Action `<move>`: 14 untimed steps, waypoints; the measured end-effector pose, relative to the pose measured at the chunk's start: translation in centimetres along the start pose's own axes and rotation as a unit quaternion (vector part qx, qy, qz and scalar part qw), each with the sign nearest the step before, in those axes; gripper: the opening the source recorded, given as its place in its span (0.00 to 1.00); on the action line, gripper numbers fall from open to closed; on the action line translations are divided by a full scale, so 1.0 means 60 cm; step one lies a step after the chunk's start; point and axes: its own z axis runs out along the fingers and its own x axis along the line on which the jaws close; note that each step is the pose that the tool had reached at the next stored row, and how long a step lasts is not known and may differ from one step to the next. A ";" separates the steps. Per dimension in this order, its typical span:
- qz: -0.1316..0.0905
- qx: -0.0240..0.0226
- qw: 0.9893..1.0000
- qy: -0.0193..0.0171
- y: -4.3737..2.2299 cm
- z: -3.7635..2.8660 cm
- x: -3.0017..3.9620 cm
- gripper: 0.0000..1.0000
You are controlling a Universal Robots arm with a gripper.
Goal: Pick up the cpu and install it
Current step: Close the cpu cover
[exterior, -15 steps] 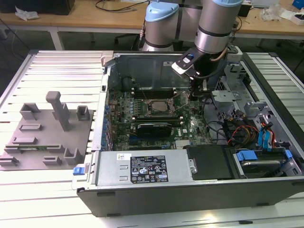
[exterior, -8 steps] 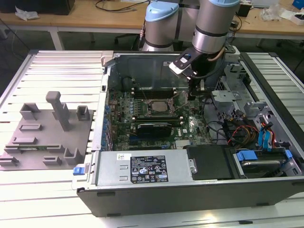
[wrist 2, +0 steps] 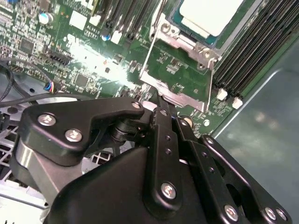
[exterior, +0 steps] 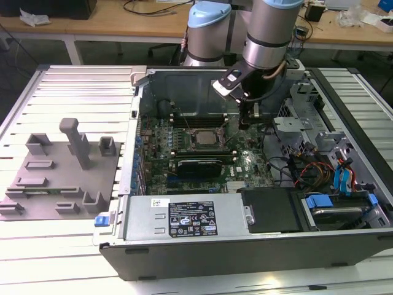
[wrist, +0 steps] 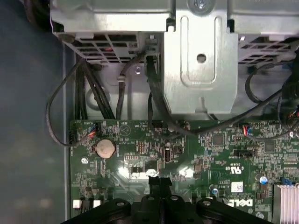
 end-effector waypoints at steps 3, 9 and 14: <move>0.000 0.000 1.000 0.001 -0.016 0.000 0.000 0.11; 0.000 -0.001 1.000 0.004 -0.062 0.001 0.002 0.11; 0.000 -0.001 1.000 0.004 -0.076 0.001 0.002 0.11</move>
